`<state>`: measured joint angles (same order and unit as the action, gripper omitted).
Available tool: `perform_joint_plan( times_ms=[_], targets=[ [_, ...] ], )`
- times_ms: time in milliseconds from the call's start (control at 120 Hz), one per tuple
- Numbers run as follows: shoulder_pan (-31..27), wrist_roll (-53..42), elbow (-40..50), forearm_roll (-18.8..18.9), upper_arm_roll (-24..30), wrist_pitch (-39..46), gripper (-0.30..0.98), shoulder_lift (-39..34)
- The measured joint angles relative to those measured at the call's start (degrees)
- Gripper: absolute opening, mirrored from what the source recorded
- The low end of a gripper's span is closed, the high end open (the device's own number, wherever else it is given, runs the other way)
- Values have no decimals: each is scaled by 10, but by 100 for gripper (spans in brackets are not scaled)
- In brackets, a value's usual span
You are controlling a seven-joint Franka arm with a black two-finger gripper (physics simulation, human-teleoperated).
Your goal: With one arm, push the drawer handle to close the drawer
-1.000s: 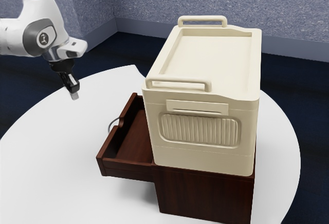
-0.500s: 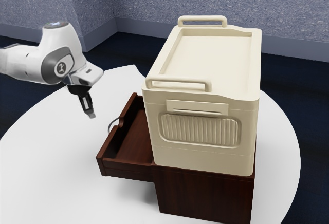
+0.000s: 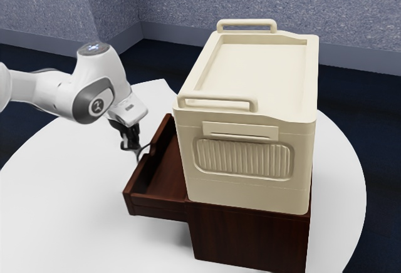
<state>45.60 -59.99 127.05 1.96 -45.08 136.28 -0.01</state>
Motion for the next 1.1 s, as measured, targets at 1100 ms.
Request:
perform_joint_plan(
  times_ms=[1100],
  targets=[
    [82,-72,6,-80,2,94,-10,37]
  ],
)
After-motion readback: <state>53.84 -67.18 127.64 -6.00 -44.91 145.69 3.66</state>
